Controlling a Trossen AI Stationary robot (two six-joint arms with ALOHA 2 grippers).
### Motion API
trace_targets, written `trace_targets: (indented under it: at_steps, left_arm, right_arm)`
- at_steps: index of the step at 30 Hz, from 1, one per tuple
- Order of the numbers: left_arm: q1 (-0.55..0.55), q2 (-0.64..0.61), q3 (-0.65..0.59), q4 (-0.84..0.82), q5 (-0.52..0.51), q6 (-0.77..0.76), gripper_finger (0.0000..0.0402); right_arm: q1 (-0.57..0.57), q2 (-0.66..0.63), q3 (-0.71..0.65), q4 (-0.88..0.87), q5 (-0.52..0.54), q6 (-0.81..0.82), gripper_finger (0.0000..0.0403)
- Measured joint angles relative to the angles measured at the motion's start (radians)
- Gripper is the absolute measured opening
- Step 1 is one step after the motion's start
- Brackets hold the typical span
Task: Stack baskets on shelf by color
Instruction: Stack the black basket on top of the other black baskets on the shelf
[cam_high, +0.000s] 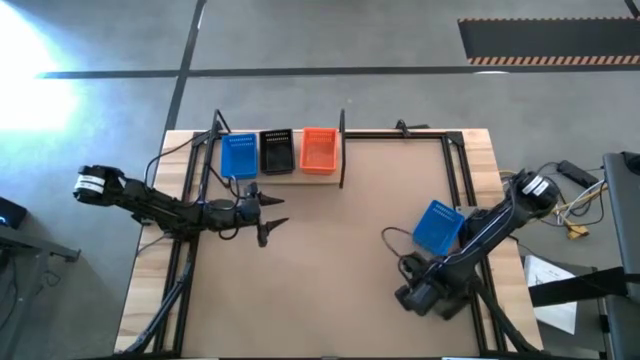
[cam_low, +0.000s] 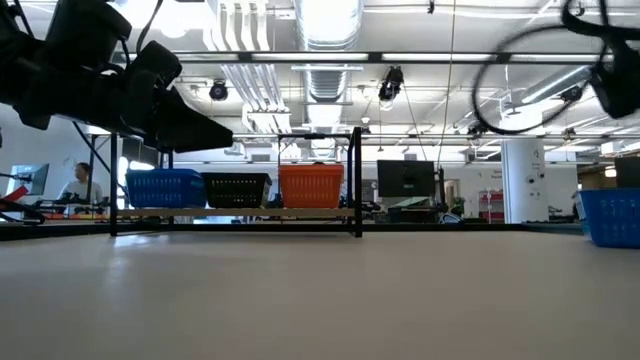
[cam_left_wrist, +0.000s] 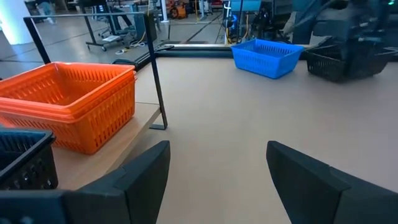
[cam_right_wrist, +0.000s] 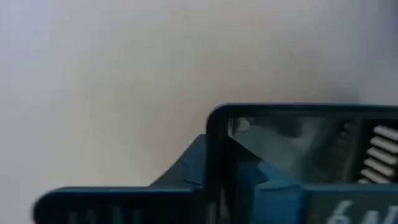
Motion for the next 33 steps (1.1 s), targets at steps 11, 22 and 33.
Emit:
trace_targets:
  at_steps: [11, 22, 33]
  left_arm:
    - [0.0, 0.0, 0.034, -0.003, 0.371, 0.108, 0.0251]
    - [0.0, 0.014, 0.24, -0.323, 0.628, 0.331, 0.0251]
    - [0.001, 0.278, 0.443, -0.536, 0.537, 0.454, 0.0251]
  right_arm:
    - [-0.138, 0.189, 0.258, 0.219, 0.056, -1.361, 0.0012]
    - [-0.34, 0.393, 0.432, 0.234, 0.211, -2.045, 0.0008]
    - [-0.405, 0.373, 0.458, 0.332, 0.167, -2.25, 0.0008]
